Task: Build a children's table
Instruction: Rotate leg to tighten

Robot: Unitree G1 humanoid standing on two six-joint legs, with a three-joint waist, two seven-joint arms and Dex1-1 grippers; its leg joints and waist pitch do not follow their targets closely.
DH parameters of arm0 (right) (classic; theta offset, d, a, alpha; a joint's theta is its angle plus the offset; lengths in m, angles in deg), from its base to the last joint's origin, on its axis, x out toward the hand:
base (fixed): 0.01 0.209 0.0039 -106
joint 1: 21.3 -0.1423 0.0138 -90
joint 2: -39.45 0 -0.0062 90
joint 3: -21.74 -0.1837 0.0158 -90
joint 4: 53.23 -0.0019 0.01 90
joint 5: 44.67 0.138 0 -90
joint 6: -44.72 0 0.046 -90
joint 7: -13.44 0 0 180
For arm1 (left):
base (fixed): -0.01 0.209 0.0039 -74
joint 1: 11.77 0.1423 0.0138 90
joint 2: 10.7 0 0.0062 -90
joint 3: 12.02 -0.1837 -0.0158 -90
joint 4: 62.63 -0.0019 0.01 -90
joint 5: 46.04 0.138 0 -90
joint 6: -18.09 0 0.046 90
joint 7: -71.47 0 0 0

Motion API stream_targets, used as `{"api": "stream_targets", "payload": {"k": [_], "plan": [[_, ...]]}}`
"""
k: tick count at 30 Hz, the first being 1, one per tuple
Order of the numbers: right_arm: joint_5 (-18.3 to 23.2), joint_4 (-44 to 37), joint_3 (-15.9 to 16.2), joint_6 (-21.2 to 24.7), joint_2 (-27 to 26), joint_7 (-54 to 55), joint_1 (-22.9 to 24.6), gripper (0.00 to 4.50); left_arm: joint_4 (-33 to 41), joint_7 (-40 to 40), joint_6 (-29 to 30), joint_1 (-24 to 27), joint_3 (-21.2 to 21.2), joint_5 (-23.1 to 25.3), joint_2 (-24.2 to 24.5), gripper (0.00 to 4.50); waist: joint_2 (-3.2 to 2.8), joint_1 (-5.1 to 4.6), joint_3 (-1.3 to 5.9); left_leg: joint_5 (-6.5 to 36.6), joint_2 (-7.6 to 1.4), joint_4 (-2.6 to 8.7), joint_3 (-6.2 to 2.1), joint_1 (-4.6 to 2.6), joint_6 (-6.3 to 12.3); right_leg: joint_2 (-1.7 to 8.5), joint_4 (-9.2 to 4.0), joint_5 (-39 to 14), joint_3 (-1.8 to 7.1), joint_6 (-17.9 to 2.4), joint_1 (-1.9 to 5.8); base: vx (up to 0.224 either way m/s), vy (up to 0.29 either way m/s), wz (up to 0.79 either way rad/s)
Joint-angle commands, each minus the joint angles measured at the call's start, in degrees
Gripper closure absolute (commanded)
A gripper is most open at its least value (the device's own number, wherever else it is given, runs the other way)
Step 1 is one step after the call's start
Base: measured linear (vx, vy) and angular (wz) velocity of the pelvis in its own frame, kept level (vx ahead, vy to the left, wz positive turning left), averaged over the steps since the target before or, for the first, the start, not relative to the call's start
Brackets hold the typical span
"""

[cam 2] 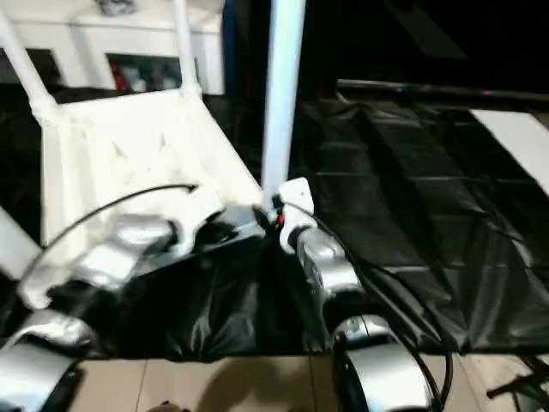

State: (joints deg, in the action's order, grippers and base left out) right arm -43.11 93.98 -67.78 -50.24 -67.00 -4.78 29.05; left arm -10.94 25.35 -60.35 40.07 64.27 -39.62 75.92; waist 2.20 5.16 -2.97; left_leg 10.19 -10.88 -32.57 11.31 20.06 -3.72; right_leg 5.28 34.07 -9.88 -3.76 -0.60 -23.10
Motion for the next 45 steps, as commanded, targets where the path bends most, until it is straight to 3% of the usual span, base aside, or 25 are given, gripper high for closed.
{"api": "stream_targets", "payload": {"k": [1,5,7,11,13,16,18,22,23,26,35,39,42,43,45], "plan": [[-1.17,1.05,6.01,-1.24,-6.16,-7.65,0.36,1.02,-0.25,2.21,-1.64,-1.98,-1.88,0.24,-3.05,4.50,-0.68,0.13,3.35,19.65,-2.32,4.41,-1.49,-0.50,-1.26,3.58,-4.61,-19.46,2.59,-9.44,1.77,0.000,0.000,0.00],[-0.31,-0.63,6.09,-2.57,-4.16,-13.48,0.90,0.60,1.91,-4.07,-4.48,-0.19,-2.72,-0.75,0.03,4.50,-0.93,0.14,3.60,16.65,-2.33,4.26,-1.33,-0.23,-0.16,3.49,-3.93,-13.86,2.52,-11.27,2.27,0.000,0.000,0.00],[-0.66,-1.66,7.05,-3.66,-2.41,-17.29,1.47,0.41,3.29,-8.31,-6.24,0.98,-3.09,-1.75,1.81,4.50,-0.86,-0.10,3.61,15.45,-2.40,4.31,-1.42,0.28,0.23,3.50,-3.56,-11.92,2.50,-11.66,2.73,0.000,0.000,0.00],[-0.59,-3.72,8.88,-5.09,1.16,-26.10,3.06,0.19,6.22,-15.78,-7.84,3.24,-3.65,-3.42,5.08,4.50,-1.08,-0.19,3.85,12.87,-2.43,3.82,-1.10,-0.02,1.72,3.20,-2.78,-4.64,2.45,-14.56,2.91,0.000,0.000,0.00],[-0.21,-5.98,10.36,-6.14,3.87,-33.35,4.71,0.19,7.56,-20.22,-8.61,4.44,-4.21,-4.33,7.38,4.50,-1.44,0.25,3.74,11.93,-2.60,3.72,-0.88,-0.23,2.31,3.12,-2.56,-2.90,2.41,-15.51,2.80,0.000,0.000,0.00],[0.41,-7.47,10.80,-5.97,5.22,-37.78,5.72,0.19,7.24,-21.69,-9.24,4.75,-4.21,-4.40,8.37,4.50,-1.45,0.84,3.61,13.33,-2.84,3.78,-0.71,-0.50,2.36,3.03,-2.68,-4.60,2.34,-15.85,2.72,0.000,0.000,0.00],[1.91,-9.96,11.14,-4.82,6.62,-43.51,7.06,0.19,6.77,-24.99,-10.14,5.14,-4.07,-5.37,9.61,4.50,-1.60,1.44,3.35,16.15,-2.98,4.05,-0.70,-0.75,1.31,3.20,-3.12,-8.98,2.48,-15.09,2.46,0.000,0.000,0.00],[3.09,-12.31,12.30,-3.71,8.11,-48.71,8.19,0.19,7.56,-27.80,-9.75,5.64,-3.63,-6.85,10.83,4.50,-1.67,1.71,3.32,18.61,-3.13,4.35,-0.86,-0.91,0.04,3.23,-3.30,-11.66,2.51,-14.33,2.33,0.000,0.000,0.00],[3.18,-12.58,12.50,-3.59,8.33,-49.38,8.31,0.44,7.64,-28.05,-9.77,5.67,-3.56,-6.96,10.99,4.50,-1.76,1.75,3.28,19.04,-3.09,4.41,-0.87,-0.98,-0.23,3.23,-3.39,-11.95,2.52,-14.32,2.26,0.000,0.000,0.00],[3.38,-14.32,13.47,-2.12,10.45,-54.28,8.78,0.51,8.09,-30.56,-9.35,5.50,-3.18,-7.55,12.30,4.50,-1.81,1.91,3.34,18.43,-2.98,4.36,-0.92,-0.80,-0.34,3.35,-3.33,-11.84,2.57,-14.23,2.44,0.000,0.000,0.00],[4.32,-17.22,13.90,1.01,12.13,-58.66,9.40,1.32,7.67,-33.67,-9.17,5.32,-3.12,-7.87,13.99,4.50,-1.50,2.55,3.53,14.19,-2.94,4.02,-0.82,-0.66,0.84,3.31,-2.81,-8.14,2.44,-14.94,2.60,0.000,0.000,0.00],[3.50,-16.31,13.54,0.31,11.19,-56.28,9.97,1.65,8.10,-32.43,-9.05,5.94,-2.78,-7.81,13.52,4.50,-1.88,2.72,3.44,15.69,-2.94,4.15,-0.83,-0.75,-0.02,3.37,-3.07,-9.86,2.48,-14.65,2.47,0.000,0.000,0.00],[2.56,-14.69,12.06,-0.43,8.94,-49.95,9.86,1.72,7.81,-28.79,-9.04,6.13,-2.36,-7.13,12.26,4.50,-1.75,2.66,3.34,17.03,-2.90,4.28,-0.95,-0.74,-0.71,3.50,-3.31,-12.47,2.53,-13.78,2.50,0.000,0.000,0.00],[1.81,-13.57,11.51,-0.76,7.90,-46.15,9.57,1.72,7.18,-26.01,-8.85,5.85,-2.07,-6.38,11.40,4.50,-1.31,2.50,3.28,17.34,-2.94,4.32,-0.90,-0.78,-0.83,3.53,-3.43,-13.44,2.58,-13.53,2.37,0.000,0.000,0.00],[0.23,-11.29,10.71,-1.23,6.04,-38.59,8.87,1.79,5.82,-20.46,-8.27,5.12,-1.38,-5.09,9.58,4.50,-1.26,2.15,2.84,20.10,-2.75,4.50,-1.25,-1.13,-2.00,3.91,-4.30,-21.57,2.67,-11.50,1.86,0.000,0.000,0.00]]}}
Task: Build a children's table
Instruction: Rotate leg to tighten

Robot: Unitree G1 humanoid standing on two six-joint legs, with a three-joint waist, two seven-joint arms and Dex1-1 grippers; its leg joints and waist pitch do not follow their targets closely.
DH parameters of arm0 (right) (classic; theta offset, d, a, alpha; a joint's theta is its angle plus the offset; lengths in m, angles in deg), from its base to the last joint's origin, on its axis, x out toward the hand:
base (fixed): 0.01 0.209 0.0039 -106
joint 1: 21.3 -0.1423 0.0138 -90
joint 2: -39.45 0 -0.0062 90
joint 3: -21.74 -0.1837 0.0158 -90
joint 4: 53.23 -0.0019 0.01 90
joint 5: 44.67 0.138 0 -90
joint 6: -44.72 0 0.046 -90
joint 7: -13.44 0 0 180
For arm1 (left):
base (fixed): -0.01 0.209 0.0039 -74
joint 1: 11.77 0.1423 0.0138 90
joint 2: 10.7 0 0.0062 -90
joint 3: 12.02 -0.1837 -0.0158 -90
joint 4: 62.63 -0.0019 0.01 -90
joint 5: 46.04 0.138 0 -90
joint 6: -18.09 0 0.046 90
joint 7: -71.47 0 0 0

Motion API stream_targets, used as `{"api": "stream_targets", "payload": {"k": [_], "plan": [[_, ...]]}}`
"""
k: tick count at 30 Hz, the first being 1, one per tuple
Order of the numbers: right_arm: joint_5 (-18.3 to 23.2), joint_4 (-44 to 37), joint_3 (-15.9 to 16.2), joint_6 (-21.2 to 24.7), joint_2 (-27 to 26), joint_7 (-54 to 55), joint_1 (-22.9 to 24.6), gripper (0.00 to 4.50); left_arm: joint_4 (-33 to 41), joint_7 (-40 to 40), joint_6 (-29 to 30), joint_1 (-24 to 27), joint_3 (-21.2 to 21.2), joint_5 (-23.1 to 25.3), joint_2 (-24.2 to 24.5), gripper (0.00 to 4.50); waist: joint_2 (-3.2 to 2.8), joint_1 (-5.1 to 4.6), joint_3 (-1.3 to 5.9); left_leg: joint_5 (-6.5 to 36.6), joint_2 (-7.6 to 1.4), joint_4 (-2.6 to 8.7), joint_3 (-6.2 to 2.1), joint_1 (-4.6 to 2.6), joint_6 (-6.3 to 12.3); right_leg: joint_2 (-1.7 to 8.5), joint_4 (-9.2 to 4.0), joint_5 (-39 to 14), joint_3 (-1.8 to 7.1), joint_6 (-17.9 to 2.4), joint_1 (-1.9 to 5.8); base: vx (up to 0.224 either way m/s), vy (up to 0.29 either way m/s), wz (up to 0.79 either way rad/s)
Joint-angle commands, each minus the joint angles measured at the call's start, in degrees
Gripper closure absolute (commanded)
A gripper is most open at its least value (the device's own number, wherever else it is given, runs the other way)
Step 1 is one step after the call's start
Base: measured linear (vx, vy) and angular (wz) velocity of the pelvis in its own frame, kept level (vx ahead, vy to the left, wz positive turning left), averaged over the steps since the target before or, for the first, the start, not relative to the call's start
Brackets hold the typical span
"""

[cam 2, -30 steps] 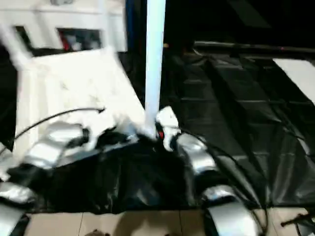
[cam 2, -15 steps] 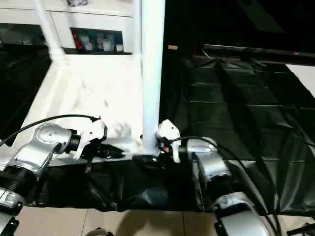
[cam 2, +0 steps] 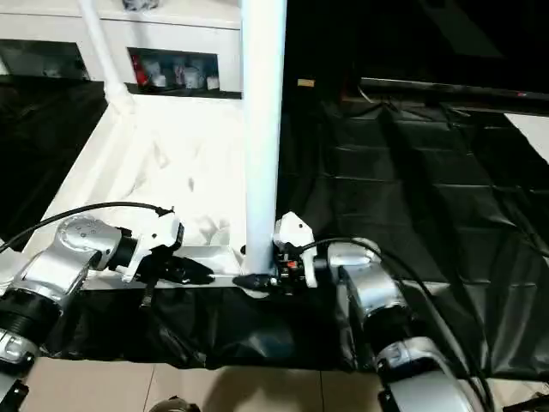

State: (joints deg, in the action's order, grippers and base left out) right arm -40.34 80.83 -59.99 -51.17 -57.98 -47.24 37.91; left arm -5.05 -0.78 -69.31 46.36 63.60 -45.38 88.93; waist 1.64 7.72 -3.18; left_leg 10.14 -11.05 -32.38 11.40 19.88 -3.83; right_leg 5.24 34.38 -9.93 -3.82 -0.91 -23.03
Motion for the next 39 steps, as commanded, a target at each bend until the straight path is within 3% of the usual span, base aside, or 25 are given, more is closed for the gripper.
{"api": "stream_targets", "payload": {"k": [1,3,4,5,7,8,11,12,13,14,17,19,25,28,31,35,37,39], "plan": [[-3.18,3.77,2.03,0.03,-4.77,9.85,-0.69,1.80,-1.08,9.69,1.31,-1.87,-0.23,1.42,-5.20,4.50,-0.38,-0.56,2.93,21.17,-2.51,4.34,-1.45,-1.02,-2.07,4.02,-4.94,-24.57,2.68,-10.27,1.76,-0.054,-0.011,0.00],[-3.22,6.17,0.60,1.04,-7.18,16.84,-1.80,1.80,-2.18,14.98,2.44,-2.95,-0.27,3.06,-7.46,4.50,-0.21,-1.26,2.81,22.70,-2.35,4.40,-1.93,-1.27,-2.65,4.24,-5.79,-31.92,2.52,-7.29,1.41,-0.056,-0.008,-0.01],[-3.22,6.17,0.60,1.04,-7.18,16.84,-1.80,1.80,-2.18,14.98,2.44,-2.95,-0.27,3.06,-7.46,4.50,-0.28,-1.44,2.79,23.13,-2.29,4.37,-2.01,-1.32,-2.51,4.24,-6.01,-33.31,2.45,-6.62,1.34,-0.052,0.004,-0.02],[-3.17,8.11,-0.83,2.28,-9.61,23.91,-2.95,1.80,-3.42,21.01,4.34,-4.32,0.03,4.13,-10.65,4.50,-0.11,-1.65,2.84,23.17,-2.30,4.42,-2.15,-1.10,-2.07,4.30,-6.24,-34.62,2.35,-5.58,1.45,-0.052,0.004,-0.02],[-3.31,9.84,-2.34,3.41,-11.75,30.76,-4.08,1.80,-4.47,25.67,5.70,-5.52,0.20,4.74,-13.65,4.50,-0.23,-1.98,2.87,22.81,-2.30,4.54,-2.17,-1.02,-2.34,4.06,-6.27,-33.76,2.27,-5.40,1.31,0.000,0.000,0.00],[-3.44,10.36,-2.70,3.54,-12.56,32.46,-4.45,1.80,-4.77,26.78,6.07,-5.90,0.16,4.79,-14.80,4.50,-0.47,-2.12,2.87,23.57,-2.20,4.42,-2.09,-1.31,-2.38,3.99,-6.43,-33.76,2.23,-5.52,0.97,0.000,0.000,0.00],[-4.47,11.00,-2.21,1.57,-13.82,33.73,-4.93,1.80,-5.52,28.74,6.20,-6.63,-0.05,5.49,-17.00,4.50,-0.53,-2.12,3.04,23.30,-2.16,4.47,-2.15,-0.91,-1.44,4.01,-6.50,-31.93,2.18,-5.32,1.23,0.000,0.000,0.00],[-4.29,11.26,-2.26,0.72,-14.03,33.23,-5.05,1.80,-5.60,28.41,5.88,-6.68,-0.20,5.70,-17.30,4.50,-0.38,-2.13,3.15,23.04,-2.15,4.43,-2.00,-0.84,-1.01,3.96,-6.41,-30.26,2.28,-5.70,1.19,0.000,0.000,0.00],[-4.18,11.42,-2.30,0.09,-13.98,32.83,-5.16,1.25,-5.57,27.92,5.64,-6.66,-0.24,5.75,-17.43,4.50,-1.20,-2.02,3.18,23.03,-2.18,4.46,-2.11,-0.83,-1.11,4.02,-6.23,-29.21,2.34,-6.08,1.24,0.000,0.000,0.00],[-4.15,11.43,-2.31,-0.14,-13.89,32.64,-5.19,1.11,-5.54,27.69,5.54,-6.65,-0.25,5.75,-17.45,4.50,-0.72,-2.24,3.17,22.90,-2.18,4.51,-1.94,-0.61,-0.92,3.78,-6.13,-27.21,2.33,-6.67,1.33,0.000,0.000,0.00],[-3.31,10.04,-2.17,-0.85,-11.52,27.56,-4.91,0.93,-3.97,22.16,3.55,-5.80,-0.62,4.81,-15.20,4.50,-1.21,-2.14,3.42,21.28,-2.11,4.42,-1.77,-0.39,-0.35,3.74,-5.65,-23.34,2.50,-8.07,1.67,0.000,0.000,0.00],[-4.19,9.55,-1.03,-1.64,-10.18,25.09,-4.67,0.64,-3.40,19.78,2.95,-5.33,-0.88,4.31,-13.93,4.50,-1.05,-2.22,3.52,19.94,-2.15,4.40,-1.72,-0.12,-0.08,3.66,-5.29,-20.96,2.49,-8.79,1.95,0.000,0.000,0.00],[-3.88,5.49,3.36,-3.83,-4.33,9.28,-2.13,0.65,-0.74,9.37,0.46,-3.32,-1.76,2.22,-9.17,4.50,-1.19,-2.10,4.00,13.76,-2.33,3.71,-1.28,0.49,2.29,3.34,-3.66,-9.34,2.37,-12.46,2.82,0.019,-0.003,-0.01],[-3.70,4.30,4.02,-4.34,-2.31,3.98,-1.38,0.65,-0.81,6.83,-0.53,-3.17,-1.93,2.22,-7.43,4.50,-1.31,-1.91,4.20,10.77,-2.34,3.22,-0.91,0.25,3.65,3.05,-2.88,-2.76,2.25,-15.18,2.86,0.036,-0.003,-0.01],[-2.61,2.73,4.54,-4.30,0.17,-3.11,-0.79,0.65,-1.51,2.95,-1.88,-3.17,-1.77,1.76,-5.12,4.50,-1.22,-1.65,4.00,11.59,-2.49,3.31,-0.83,0.13,4.00,3.13,-3.06,-4.18,2.21,-15.49,2.87,0.000,0.000,0.00],[-1.26,0.91,5.65,-2.77,1.79,-8.80,-0.59,0.82,-1.89,-0.43,-2.66,-3.15,-1.84,1.03,-3.29,4.50,-1.34,-0.99,3.64,16.27,-2.77,3.79,-0.87,-0.51,2.06,3.31,-3.86,-12.53,2.38,-14.05,2.39,0.000,0.000,0.00],[-1.22,0.21,6.00,-2.17,2.17,-10.73,-0.48,0.99,-1.81,-1.63,-2.69,-3.09,-1.88,0.75,-2.74,4.50,-0.92,-0.87,3.58,16.97,-2.82,3.93,-0.87,-0.54,1.59,3.31,-3.93,-14.05,2.44,-13.41,2.34,0.000,0.000,0.00],[-1.19,-0.10,6.22,-1.75,2.19,-11.76,-0.49,1.10,-1.74,-2.17,-2.68,-3.04,-1.97,0.74,-2.42,4.50,-0.96,-0.66,3.61,16.30,-2.89,3.93,-0.89,-0.54,1.24,3.53,-3.84,-14.14,2.54,-13.30,2.26,0.000,0.000,0.00]]}}
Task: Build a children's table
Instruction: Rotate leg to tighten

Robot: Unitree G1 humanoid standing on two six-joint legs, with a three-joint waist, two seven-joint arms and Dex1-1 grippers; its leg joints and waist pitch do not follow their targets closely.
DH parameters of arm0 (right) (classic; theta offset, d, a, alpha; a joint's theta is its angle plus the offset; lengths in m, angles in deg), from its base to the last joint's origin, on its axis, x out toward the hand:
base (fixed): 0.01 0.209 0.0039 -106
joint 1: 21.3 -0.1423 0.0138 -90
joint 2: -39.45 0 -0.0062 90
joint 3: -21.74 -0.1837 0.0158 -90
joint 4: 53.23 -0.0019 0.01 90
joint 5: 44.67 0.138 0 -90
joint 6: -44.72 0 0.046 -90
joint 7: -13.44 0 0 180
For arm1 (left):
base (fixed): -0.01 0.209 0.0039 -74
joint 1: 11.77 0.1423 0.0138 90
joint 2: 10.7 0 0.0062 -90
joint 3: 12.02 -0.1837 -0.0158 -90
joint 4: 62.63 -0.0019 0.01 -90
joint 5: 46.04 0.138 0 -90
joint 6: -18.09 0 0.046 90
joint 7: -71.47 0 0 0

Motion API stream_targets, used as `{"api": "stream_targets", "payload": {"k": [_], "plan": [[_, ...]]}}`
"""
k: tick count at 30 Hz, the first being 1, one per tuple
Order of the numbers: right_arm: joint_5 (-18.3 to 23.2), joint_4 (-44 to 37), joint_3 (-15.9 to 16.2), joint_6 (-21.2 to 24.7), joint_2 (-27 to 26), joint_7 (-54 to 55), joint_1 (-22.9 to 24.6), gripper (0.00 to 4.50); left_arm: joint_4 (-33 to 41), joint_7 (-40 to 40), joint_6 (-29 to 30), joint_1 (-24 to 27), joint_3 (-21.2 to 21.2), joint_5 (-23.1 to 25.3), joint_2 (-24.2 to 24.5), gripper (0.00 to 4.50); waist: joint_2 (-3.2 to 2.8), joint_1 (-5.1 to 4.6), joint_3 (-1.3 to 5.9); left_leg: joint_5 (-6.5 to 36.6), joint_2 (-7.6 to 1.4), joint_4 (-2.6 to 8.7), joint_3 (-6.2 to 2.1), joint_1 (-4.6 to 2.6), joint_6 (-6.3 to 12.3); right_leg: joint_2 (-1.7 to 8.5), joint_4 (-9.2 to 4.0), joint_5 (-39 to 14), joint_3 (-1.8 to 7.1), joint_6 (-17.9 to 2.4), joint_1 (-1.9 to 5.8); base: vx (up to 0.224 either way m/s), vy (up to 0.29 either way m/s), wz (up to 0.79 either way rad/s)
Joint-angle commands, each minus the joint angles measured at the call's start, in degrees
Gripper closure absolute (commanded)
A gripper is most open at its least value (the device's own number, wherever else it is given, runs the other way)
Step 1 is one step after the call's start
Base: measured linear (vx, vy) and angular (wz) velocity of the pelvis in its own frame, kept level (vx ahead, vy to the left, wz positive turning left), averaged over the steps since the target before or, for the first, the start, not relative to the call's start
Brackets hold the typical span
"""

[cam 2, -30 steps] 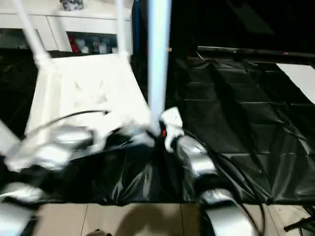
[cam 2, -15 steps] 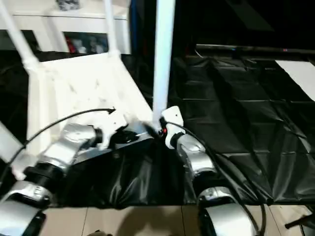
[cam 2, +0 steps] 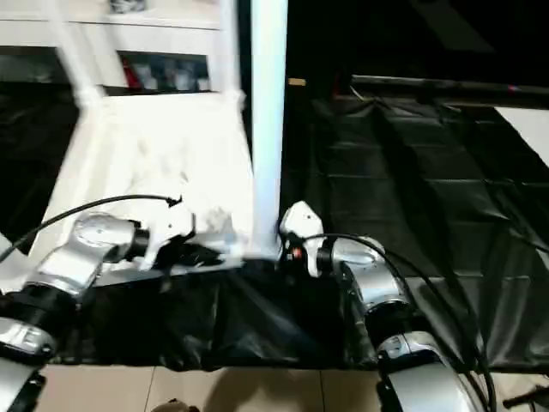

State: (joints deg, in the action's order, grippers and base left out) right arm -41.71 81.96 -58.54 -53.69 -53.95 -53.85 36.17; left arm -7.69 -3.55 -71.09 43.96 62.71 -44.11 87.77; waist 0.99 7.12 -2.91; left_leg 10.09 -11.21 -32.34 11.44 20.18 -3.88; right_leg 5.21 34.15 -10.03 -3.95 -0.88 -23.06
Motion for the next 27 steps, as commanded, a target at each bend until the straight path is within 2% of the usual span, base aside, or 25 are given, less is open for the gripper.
{"api": "stream_targets", "payload": {"k": [1,2,4,5,7,13,14,16,17,18,19,20,21,23,24,27], "plan": [[0.18,-1.28,4.81,0.85,-1.84,-5.36,1.25,1.10,0.91,0.52,-0.91,-0.63,-1.09,-0.53,-1.22,4.50,-0.23,-0.02,3.34,16.17,-2.68,3.88,-0.91,-0.78,1.35,3.52,-3.62,-13.95,2.66,-13.28,2.32,0.000,0.000,0.00],[0.25,-1.80,5.15,1.50,-1.80,-6.89,1.38,1.36,1.15,-0.36,-0.82,-0.43,-1.13,-0.77,-0.96,4.50,-0.02,0.12,3.40,15.45,-2.69,3.86,-0.90,-0.72,1.46,3.58,-3.54,-13.49,2.67,-13.21,2.38,0.000,0.000,0.00],[0.46,-2.38,5.45,2.12,-1.73,-8.17,1.61,1.40,1.29,-0.74,-0.84,-0.30,-1.11,-0.88,-0.85,4.50,0.16,0.30,3.47,14.21,-2.66,3.79,-0.92,-0.53,1.89,3.57,-3.33,-12.54,2.63,-13.08,2.51,0.000,0.000,0.00],[0.46,-2.38,5.45,2.12,-1.73,-8.17,1.61,1.40,1.29,-0.74,-0.84,-0.30,-1.11,-0.88,-0.85,4.50,0.03,0.46,3.54,13.33,-2.65,3.73,-0.91,-0.52,2.03,3.61,-3.22,-11.65,2.63,-13.11,2.51,0.000,0.000,0.00],[0.60,-2.61,5.70,2.49,-1.81,-9.02,1.91,1.68,1.57,-0.77,-0.85,0.10,-0.98,-0.98,-0.74,4.50,0.22,0.64,3.57,12.72,-2.64,3.64,-0.86,-0.50,2.18,3.57,-3.09,-10.48,2.61,-13.28,2.51,0.000,0.000,0.00],[0.82,-2.17,4.38,2.31,-3.27,-5.87,2.28,1.77,1.67,2.55,-0.23,0.37,-0.32,-0.66,-2.00,4.50,0.08,0.82,3.56,13.14,-2.60,3.68,-0.87,-0.57,1.84,3.60,-3.23,-11.62,2.59,-12.98,2.46,0.000,0.000,0.00],[0.23,-0.99,3.56,1.67,-4.06,-2.67,1.95,1.81,1.05,5.21,0.19,-0.06,0.02,-0.03,-2.97,4.50,-0.26,0.85,3.52,13.59,-2.62,3.73,-0.91,-0.63,1.52,3.62,-3.27,-12.17,2.61,-12.86,2.38,0.000,0.000,0.00],[-0.33,0.22,2.69,1.38,-4.90,0.82,1.58,1.82,0.20,8.20,0.81,-0.66,0.49,0.53,-4.13,4.50,-0.15,0.65,3.31,15.65,-2.60,3.92,-0.89,-0.80,0.63,3.68,-3.70,-14.70,2.69,-12.48,2.19,0.000,0.000,0.00],[-1.60,2.26,1.31,1.47,-6.35,8.05,0.83,1.82,-0.96,12.29,1.80,-1.53,1.02,1.01,-6.04,4.50,-0.21,0.63,3.17,17.16,-2.54,4.06,-1.06,-0.97,-0.09,3.86,-4.08,-18.05,2.70,-11.65,2.09,0.000,0.000,0.00],[-1.91,2.76,1.01,1.42,-6.69,9.81,0.64,1.83,-1.20,13.24,2.04,-1.72,1.10,1.14,-6.47,4.50,-0.09,0.40,3.00,18.60,-2.42,4.17,-1.20,-1.07,-0.82,3.98,-4.53,-21.64,2.76,-10.58,1.95,0.000,0.000,0.00],[-2.58,4.75,-0.55,2.10,-8.71,17.91,-0.29,1.83,-2.34,17.61,3.45,-2.85,0.96,2.15,-8.84,4.50,0.08,0.30,2.95,19.29,-2.35,4.23,-1.35,-1.09,-1.03,4.00,-4.71,-23.61,2.66,-9.88,2.02,-0.052,-0.004,-0.01],[-2.61,5.76,-1.54,2.99,-9.93,22.21,-0.85,1.83,-2.89,20.07,4.31,-3.44,0.95,2.70,-10.15,4.50,-0.08,0.07,2.81,20.22,-2.32,4.38,-1.51,-1.33,-1.75,4.08,-5.16,-27.25,2.69,-8.60,1.65,-0.052,-0.004,-0.01],[-2.32,6.73,-2.65,4.20,-11.43,26.46,-1.43,1.83,-3.43,22.76,5.35,-4.10,1.06,3.16,-11.68,4.50,0.16,-0.24,2.82,21.21,-2.15,4.32,-1.71,-1.52,-2.10,4.10,-5.46,-30.36,2.55,-7.32,1.56,-0.060,0.001,-0.01],[-2.01,7.76,-3.84,5.63,-13.15,31.46,-2.07,1.83,-3.70,25.57,6.49,-4.59,1.26,3.55,-13.36,4.50,0.27,-0.66,2.86,21.39,-2.09,4.42,-2.00,-1.23,-1.73,4.23,-5.89,-32.18,2.33,-5.98,1.72,-0.052,0.010,-0.02],[-2.02,7.91,-3.99,5.81,-13.35,32.22,-2.15,1.83,-3.71,25.93,6.63,-4.63,1.28,3.63,-13.56,4.50,0.00,-1.04,2.85,21.73,-2.08,4.46,-2.02,-1.04,-1.42,4.11,-6.01,-31.74,2.37,-5.79,1.60,0.000,0.000,0.00],[-2.39,9.62,-5.26,6.56,-16.53,40.18,-3.00,1.83,-2.29,29.43,8.98,-4.21,1.25,4.51,-16.58,4.50,-0.19,-1.42,3.02,21.87,-1.97,4.38,-1.90,-1.02,-1.15,3.90,-5.93,-28.96,2.42,-6.48,1.45,0.000,0.000,0.00]]}}
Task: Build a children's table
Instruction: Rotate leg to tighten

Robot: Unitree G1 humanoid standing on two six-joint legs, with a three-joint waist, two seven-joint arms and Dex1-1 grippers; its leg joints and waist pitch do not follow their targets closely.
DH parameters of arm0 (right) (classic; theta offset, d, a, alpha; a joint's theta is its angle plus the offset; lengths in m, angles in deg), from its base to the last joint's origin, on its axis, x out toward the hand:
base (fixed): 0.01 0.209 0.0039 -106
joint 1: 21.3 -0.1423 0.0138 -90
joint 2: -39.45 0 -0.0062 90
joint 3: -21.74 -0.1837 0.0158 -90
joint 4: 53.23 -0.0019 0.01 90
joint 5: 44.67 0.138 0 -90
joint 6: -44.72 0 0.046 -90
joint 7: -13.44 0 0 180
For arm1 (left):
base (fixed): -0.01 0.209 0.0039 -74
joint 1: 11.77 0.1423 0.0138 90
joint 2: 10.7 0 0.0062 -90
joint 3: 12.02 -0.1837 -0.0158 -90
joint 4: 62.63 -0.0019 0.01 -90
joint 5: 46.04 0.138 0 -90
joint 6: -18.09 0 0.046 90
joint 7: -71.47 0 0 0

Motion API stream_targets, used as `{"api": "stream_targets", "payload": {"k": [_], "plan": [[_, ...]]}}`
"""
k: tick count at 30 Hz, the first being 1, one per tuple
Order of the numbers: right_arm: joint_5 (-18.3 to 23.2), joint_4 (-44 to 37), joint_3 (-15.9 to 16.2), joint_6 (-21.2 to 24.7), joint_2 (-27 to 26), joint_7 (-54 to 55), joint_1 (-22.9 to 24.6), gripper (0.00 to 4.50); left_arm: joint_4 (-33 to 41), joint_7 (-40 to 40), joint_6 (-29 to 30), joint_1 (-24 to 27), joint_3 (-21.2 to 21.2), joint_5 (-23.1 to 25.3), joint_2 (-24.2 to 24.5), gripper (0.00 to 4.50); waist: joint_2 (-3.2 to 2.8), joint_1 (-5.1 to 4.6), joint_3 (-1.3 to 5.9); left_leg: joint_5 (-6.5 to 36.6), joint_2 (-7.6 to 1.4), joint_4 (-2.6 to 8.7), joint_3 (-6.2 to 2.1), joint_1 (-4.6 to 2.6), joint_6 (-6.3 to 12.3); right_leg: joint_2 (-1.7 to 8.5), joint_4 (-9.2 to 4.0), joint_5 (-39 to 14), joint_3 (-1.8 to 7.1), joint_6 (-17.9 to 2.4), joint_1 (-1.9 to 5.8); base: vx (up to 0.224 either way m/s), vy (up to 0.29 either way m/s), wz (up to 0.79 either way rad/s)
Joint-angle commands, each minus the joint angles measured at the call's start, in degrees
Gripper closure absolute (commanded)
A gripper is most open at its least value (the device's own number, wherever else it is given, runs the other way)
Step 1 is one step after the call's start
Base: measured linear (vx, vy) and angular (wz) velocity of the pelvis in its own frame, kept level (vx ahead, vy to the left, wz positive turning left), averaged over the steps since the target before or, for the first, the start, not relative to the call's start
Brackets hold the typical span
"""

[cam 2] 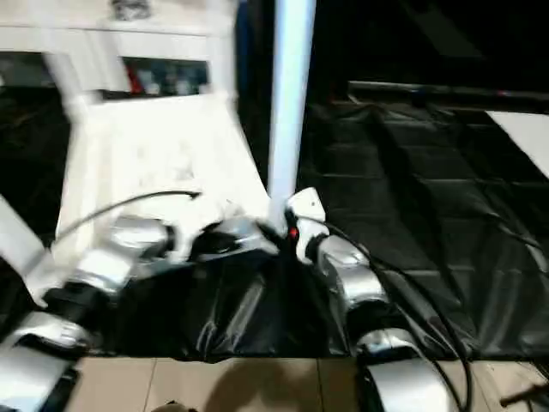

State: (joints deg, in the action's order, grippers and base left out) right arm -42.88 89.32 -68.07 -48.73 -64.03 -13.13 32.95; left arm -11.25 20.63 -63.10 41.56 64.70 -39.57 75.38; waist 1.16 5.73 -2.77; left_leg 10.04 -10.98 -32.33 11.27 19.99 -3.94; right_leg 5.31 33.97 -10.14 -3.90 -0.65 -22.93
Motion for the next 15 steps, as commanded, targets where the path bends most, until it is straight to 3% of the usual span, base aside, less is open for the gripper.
{"api": "stream_targets", "payload": {"k": [1,3,4,8,10,12,15], "plan": [[-1.23,2.25,4.27,1.59,-6.45,-0.54,0.22,1.83,1.27,5.25,0.99,-1.82,-0.74,-0.02,-4.19,4.50,-0.34,-0.08,2.83,21.83,-2.18,4.35,-1.67,-0.87,-1.05,3.79,-5.77,-28.55,2.44,-6.92,1.19,0.000,0.000,0.00],[-2.34,2.10,5.16,-0.63,-7.65,-0.80,0.33,1.83,2.51,4.33,1.14,-1.10,-1.29,0.10,-4.82,4.50,-0.42,-0.11,3.03,21.34,-2.24,4.37,-1.70,-0.60,-0.58,3.79,-5.53,-26.54,2.41,-7.35,1.47,0.000,0.000,0.00],[-2.53,2.13,5.34,-1.30,-7.81,-1.23,0.32,1.27,2.61,4.27,1.15,-1.03,-1.33,0.14,-4.90,4.50,-0.38,-0.18,3.03,21.16,-2.21,4.36,-1.66,-0.54,-0.43,3.71,-5.47,-25.85,2.41,-7.50,1.50,0.000,0.000,0.00],[-1.31,1.25,5.09,-2.06,-7.03,-4.72,0.51,0.83,3.31,1.66,-0.02,-0.29,-1.64,-0.51,-3.69,4.50,-0.58,-0.40,3.14,19.69,-2.24,4.34,-1.50,-0.23,0.06,3.46,-4.86,-20.47,2.50,-9.23,1.82,0.000,0.000,0.00],[-0.97,0.17,5.46,-2.13,-5.35,-7.83,0.53,0.74,4.28,-1.66,-1.33,0.31,-1.92,-1.41,-2.06,4.50,-0.60,-0.40,3.24,19.18,-2.27,4.29,-1.45,-0.22,0.41,3.48,-4.62,-18.66,2.52,-9.95,1.95,0.000,0.000,0.00],[-1.38,-0.85,6.54,-2.50,-3.58,-11.04,0.68,0.51,5.49,-5.43,-2.52,0.96,-2.19,-2.56,-0.57,4.50,-0.63,-0.57,3.32,17.53,-2.29,4.39,-1.59,0.35,0.81,3.43,-4.19,-15.93,2.41,-10.49,2.50,0.000,0.000,0.00],[-0.87,-2.28,7.75,-3.35,-1.30,-17.55,1.15,0.51,6.88,-9.56,-3.32,1.70,-2.46,-3.49,1.31,4.50,-0.58,-0.65,3.57,15.77,-2.31,4.00,-1.37,0.24,1.41,3.45,-3.74,-12.29,2.50,-11.73,2.60,0.000,0.000,0.00]]}}
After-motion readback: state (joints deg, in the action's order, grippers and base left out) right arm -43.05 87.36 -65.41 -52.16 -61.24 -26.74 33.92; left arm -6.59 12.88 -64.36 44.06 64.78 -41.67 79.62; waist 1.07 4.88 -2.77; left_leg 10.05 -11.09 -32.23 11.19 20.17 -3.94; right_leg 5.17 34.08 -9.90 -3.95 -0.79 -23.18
